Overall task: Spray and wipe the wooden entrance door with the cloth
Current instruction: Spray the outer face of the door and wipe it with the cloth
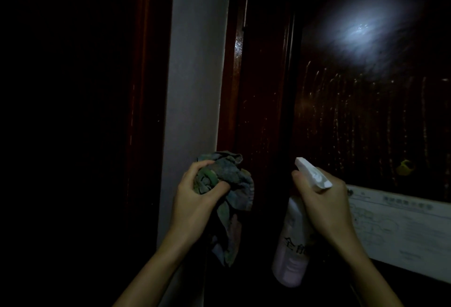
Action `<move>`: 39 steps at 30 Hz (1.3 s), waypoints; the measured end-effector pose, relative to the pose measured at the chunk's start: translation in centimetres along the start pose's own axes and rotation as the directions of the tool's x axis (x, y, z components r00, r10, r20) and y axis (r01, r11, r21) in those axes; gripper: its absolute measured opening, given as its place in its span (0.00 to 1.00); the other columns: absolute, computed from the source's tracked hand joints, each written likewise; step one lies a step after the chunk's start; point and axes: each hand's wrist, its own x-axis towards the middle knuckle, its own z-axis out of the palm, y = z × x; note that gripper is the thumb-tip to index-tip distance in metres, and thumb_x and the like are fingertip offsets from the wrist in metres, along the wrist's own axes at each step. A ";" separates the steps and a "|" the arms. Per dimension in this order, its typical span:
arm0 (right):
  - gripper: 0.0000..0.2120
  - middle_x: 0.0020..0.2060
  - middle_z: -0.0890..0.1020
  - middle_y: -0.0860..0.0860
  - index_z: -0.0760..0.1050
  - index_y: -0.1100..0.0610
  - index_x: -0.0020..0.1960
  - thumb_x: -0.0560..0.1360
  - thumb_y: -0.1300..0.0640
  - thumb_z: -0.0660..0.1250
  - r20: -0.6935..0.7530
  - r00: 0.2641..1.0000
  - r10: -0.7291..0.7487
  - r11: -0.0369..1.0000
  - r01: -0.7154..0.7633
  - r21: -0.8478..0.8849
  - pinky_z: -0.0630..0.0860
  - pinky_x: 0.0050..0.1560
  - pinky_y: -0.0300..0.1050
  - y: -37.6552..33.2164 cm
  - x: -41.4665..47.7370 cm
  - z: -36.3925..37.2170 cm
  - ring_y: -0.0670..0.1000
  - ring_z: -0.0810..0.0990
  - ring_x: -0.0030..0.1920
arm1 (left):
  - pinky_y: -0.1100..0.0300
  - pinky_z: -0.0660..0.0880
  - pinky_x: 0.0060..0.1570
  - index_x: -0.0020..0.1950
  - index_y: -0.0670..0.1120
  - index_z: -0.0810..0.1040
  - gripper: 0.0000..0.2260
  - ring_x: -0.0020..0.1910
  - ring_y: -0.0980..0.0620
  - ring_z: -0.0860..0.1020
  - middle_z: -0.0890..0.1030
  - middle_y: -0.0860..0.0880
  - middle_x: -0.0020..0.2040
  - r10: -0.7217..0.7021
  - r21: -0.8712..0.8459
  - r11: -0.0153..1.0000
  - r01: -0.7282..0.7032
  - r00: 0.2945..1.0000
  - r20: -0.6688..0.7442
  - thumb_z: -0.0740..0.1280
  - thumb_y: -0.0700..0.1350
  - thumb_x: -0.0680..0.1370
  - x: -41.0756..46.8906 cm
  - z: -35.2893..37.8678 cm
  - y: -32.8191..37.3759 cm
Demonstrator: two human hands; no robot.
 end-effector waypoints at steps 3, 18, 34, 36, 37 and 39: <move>0.13 0.47 0.80 0.65 0.76 0.73 0.50 0.77 0.61 0.68 -0.035 0.999 0.039 0.998 -0.038 0.046 0.73 0.52 0.60 -0.1 0.1 -0.4 0.55 0.76 0.52 | 0.61 0.78 0.48 0.56 0.51 0.81 0.15 0.51 0.51 0.84 0.86 0.49 0.51 -0.001 -0.010 1.000 0.001 1.000 -0.014 0.74 0.36 0.74 -0.2 -0.2 -0.1; 0.13 0.44 0.82 0.66 0.78 0.70 0.49 0.78 0.59 0.68 -0.072 0.997 -0.017 0.998 0.013 -0.058 0.77 0.48 0.63 -0.1 -0.4 -0.6 0.63 0.80 0.46 | 0.61 0.80 0.49 0.56 0.48 0.80 0.13 0.51 0.51 0.85 0.87 0.50 0.50 -0.013 -0.036 0.999 0.012 1.000 -0.027 0.74 0.37 0.74 -0.6 0.1 0.4; 0.14 0.39 0.80 0.67 0.77 0.72 0.45 0.77 0.59 0.68 -0.047 0.999 0.000 0.998 -0.003 -0.064 0.69 0.33 0.44 1.5 -2.0 -0.3 0.50 0.74 0.33 | 0.67 0.80 0.44 0.52 0.57 0.80 0.17 0.44 0.61 0.84 0.85 0.57 0.47 0.069 0.164 0.982 -0.098 0.982 0.175 0.79 0.47 0.67 -5.2 -1.0 5.5; 0.14 0.38 0.79 0.69 0.75 0.74 0.44 0.78 0.60 0.67 -0.028 1.000 -0.008 0.998 0.006 -0.065 0.67 0.32 0.44 1.6 -2.6 -0.2 0.55 0.73 0.32 | 0.66 0.80 0.45 0.52 0.58 0.80 0.16 0.46 0.61 0.84 0.85 0.57 0.48 0.072 0.169 0.980 -0.102 0.983 0.170 0.76 0.50 0.66 -5.3 -1.2 5.7; 0.14 0.38 0.78 0.68 0.75 0.74 0.44 0.78 0.61 0.67 -0.026 1.000 -0.011 0.998 0.009 -0.065 0.68 0.32 0.45 1.6 -2.9 -0.1 0.58 0.74 0.32 | 0.67 0.79 0.45 0.52 0.58 0.80 0.17 0.46 0.61 0.84 0.85 0.57 0.48 0.077 0.168 0.980 -0.106 0.983 0.167 0.76 0.51 0.65 -5.4 -1.2 5.7; 0.14 0.37 0.78 0.69 0.75 0.74 0.43 0.78 0.60 0.67 -0.030 0.999 -0.015 0.998 0.014 -0.055 0.67 0.31 0.47 1.7 -3.4 0.0 0.55 0.73 0.31 | 0.68 0.79 0.44 0.53 0.57 0.80 0.17 0.46 0.61 0.84 0.85 0.57 0.47 0.075 0.165 0.981 -0.100 0.985 0.153 0.77 0.50 0.66 -5.3 -1.3 5.5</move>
